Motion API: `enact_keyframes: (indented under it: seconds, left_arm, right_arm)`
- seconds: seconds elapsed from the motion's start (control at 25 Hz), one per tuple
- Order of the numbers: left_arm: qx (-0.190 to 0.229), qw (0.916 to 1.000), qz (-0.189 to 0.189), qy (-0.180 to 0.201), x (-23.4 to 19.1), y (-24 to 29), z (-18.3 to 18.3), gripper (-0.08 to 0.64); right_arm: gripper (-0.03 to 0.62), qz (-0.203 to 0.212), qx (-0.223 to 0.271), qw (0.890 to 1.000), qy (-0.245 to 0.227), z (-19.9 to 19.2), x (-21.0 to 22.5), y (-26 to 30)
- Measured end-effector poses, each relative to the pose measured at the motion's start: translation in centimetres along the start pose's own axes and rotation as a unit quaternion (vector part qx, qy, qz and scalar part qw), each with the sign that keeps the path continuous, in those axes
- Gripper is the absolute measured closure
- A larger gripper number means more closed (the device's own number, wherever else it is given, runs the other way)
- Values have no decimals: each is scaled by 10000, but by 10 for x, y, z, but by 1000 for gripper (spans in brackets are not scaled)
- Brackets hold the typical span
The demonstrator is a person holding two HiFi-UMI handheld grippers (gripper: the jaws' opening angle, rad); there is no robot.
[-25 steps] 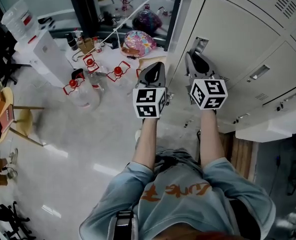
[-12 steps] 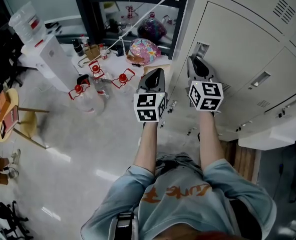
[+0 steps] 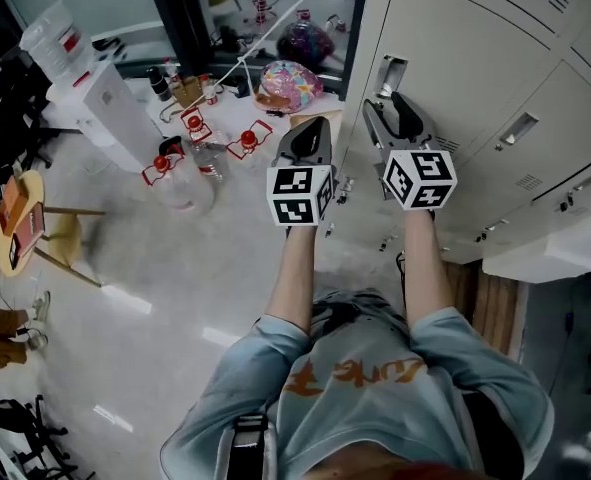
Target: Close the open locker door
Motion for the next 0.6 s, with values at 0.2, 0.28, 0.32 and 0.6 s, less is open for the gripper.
enact_keyframes:
  seconds: [0.2, 0.28, 0.32, 0.6]
  left_arm:
    - [3, 9999, -152, 0, 28, -2, -2, 541]
    - [4, 9998, -213, -16, 41, -4, -4, 541]
    - [2, 9997, -241, -30, 48, -5, -6, 541]
    - [1, 9992, -389, -124, 85, -17, -14, 541]
  right_arm:
    - [448, -187, 153, 9997, 22, 10, 14, -34]
    - [520, -271, 177, 9995, 12, 12, 20, -50]
    - [526, -296, 177, 9994, 20, 13, 22, -58]
    - [557, -443, 54, 9990, 52, 12, 33, -107]
Point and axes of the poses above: the fingertips, and each gripper's own axes: y forward along the fingers, x to its right, z out of its top, the point moved 1 cm from there along -y, backward along the fingers, and after that the axes turned 15 degrees about x, right-handed, at the moved point
